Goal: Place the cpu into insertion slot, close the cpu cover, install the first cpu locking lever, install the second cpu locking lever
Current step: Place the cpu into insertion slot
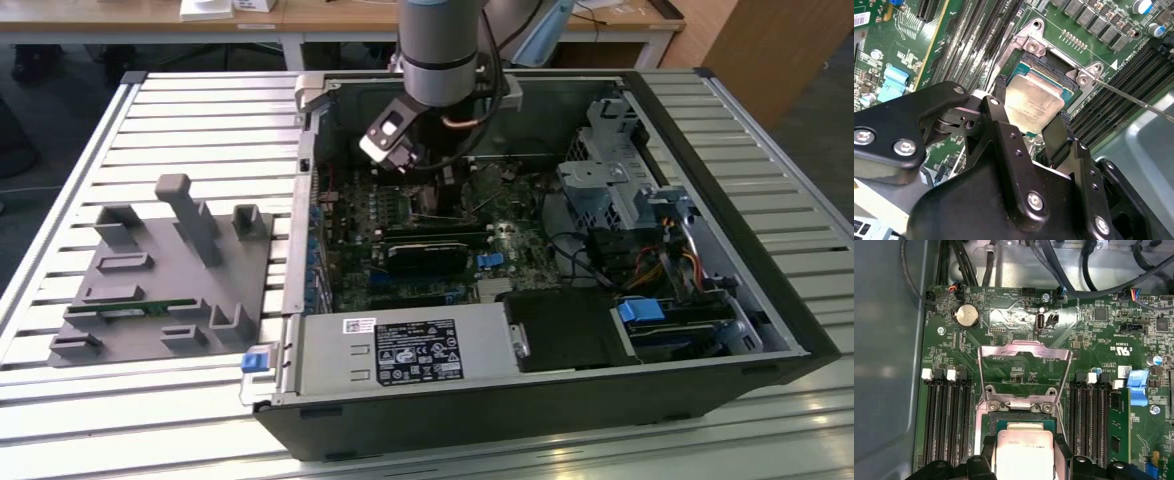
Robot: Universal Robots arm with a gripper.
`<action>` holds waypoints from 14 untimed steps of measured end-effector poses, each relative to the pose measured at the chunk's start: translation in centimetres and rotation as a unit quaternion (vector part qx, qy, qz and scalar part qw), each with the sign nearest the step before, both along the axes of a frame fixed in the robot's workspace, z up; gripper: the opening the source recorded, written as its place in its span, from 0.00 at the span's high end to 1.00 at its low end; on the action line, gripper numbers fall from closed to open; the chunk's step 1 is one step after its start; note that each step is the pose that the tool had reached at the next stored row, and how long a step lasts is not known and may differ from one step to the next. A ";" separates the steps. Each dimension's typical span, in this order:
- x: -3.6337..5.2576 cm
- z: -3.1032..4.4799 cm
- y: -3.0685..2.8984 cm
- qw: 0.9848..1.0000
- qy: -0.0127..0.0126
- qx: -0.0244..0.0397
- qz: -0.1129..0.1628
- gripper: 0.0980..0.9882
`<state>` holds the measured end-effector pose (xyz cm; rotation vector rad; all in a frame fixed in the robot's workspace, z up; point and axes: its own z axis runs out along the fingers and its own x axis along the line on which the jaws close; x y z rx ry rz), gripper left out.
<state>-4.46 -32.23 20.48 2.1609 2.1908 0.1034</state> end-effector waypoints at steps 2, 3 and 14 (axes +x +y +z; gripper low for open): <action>0.01 -0.17 0.04 1.000 0.000 0.000 0.000 0.50; 0.00 -0.23 0.05 1.000 0.000 0.000 0.000 0.50; 0.00 -0.91 0.31 1.000 0.000 0.000 0.000 0.50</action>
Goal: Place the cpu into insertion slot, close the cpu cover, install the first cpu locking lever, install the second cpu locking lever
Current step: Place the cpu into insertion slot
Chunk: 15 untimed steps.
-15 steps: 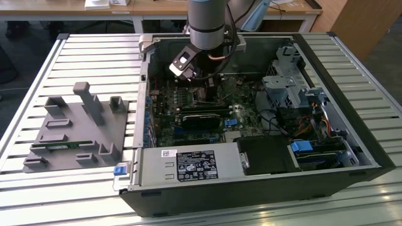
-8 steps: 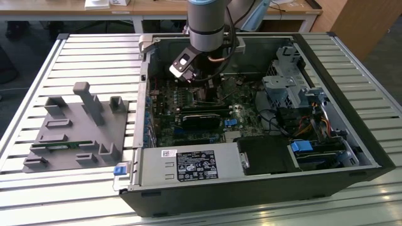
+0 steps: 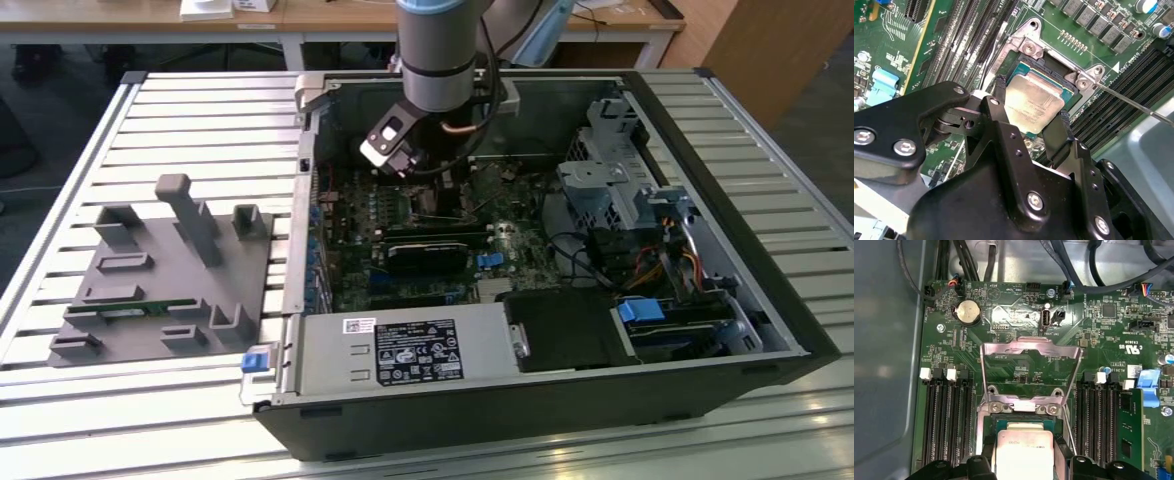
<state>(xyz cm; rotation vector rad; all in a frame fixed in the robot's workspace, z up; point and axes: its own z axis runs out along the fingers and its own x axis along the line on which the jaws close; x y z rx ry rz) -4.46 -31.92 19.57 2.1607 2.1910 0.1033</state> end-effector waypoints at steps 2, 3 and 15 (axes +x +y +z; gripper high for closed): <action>0.00 -0.10 0.03 1.000 0.000 0.000 0.000 0.50; 0.00 -0.15 0.05 1.000 0.000 0.000 0.000 0.50; 0.00 -0.41 0.15 1.000 0.000 0.000 0.000 0.50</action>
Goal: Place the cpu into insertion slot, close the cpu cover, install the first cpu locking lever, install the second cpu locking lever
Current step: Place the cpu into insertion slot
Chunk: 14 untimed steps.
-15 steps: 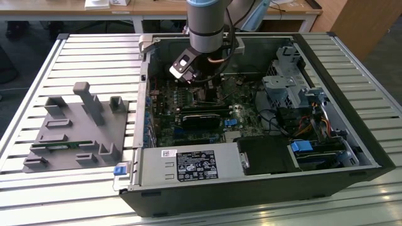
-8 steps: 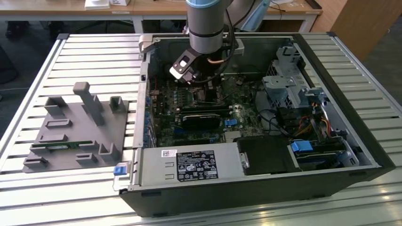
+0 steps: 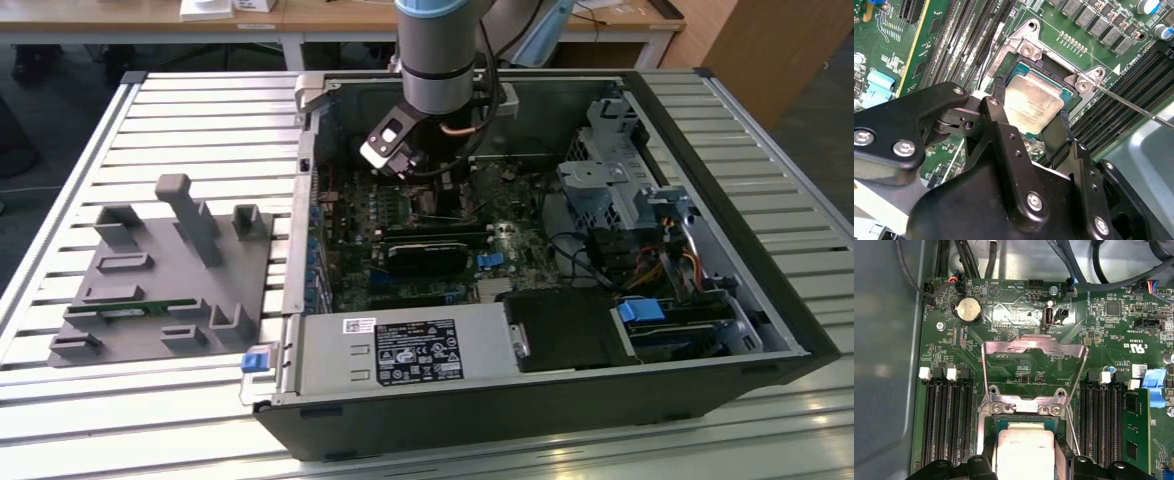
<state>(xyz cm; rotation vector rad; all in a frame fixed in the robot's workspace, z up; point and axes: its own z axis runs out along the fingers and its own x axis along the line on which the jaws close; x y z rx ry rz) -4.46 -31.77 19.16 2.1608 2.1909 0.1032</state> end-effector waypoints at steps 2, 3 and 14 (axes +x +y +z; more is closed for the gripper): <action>0.00 0.00 0.00 1.000 0.000 0.000 0.000 0.50; 0.01 -0.03 0.02 1.000 0.000 0.000 0.000 0.49; 0.00 0.32 0.00 1.000 0.000 0.000 0.000 0.42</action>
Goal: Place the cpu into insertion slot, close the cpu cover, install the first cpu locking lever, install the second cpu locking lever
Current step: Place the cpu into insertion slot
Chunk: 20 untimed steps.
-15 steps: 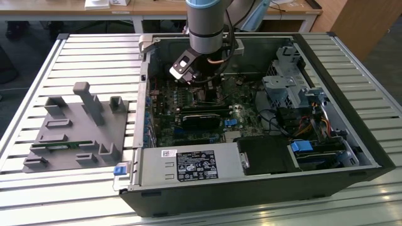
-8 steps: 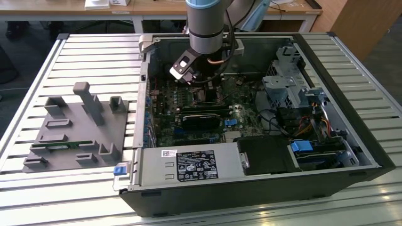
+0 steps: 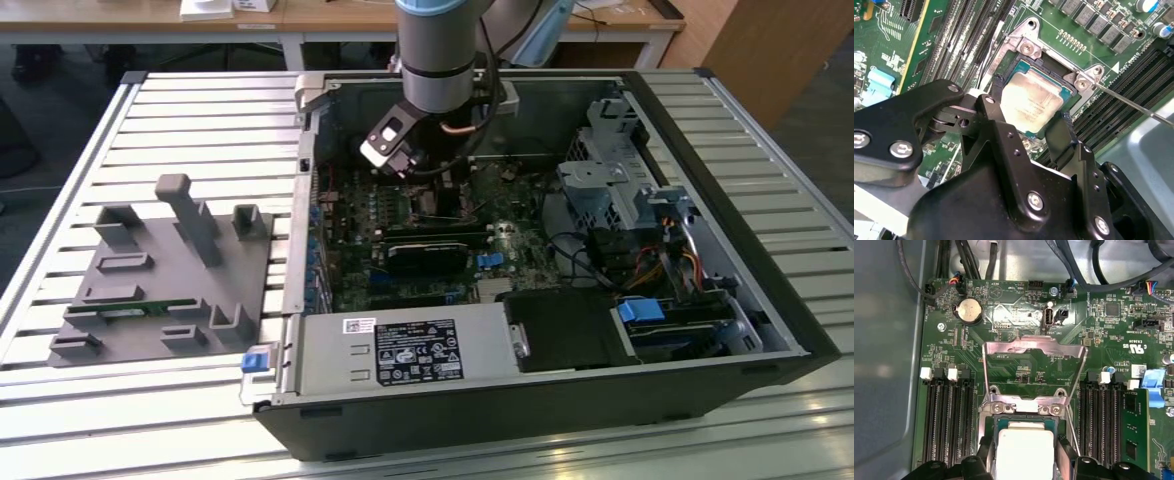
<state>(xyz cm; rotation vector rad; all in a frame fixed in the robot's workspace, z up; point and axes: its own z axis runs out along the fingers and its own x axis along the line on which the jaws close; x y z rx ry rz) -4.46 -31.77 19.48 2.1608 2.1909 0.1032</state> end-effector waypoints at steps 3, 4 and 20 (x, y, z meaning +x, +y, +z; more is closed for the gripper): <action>0.00 0.43 0.00 1.000 0.000 0.000 0.000 0.42; 0.00 0.60 0.00 1.000 0.000 0.000 0.000 0.42; 0.39 1.20 -0.40 1.000 0.010 0.002 0.000 0.99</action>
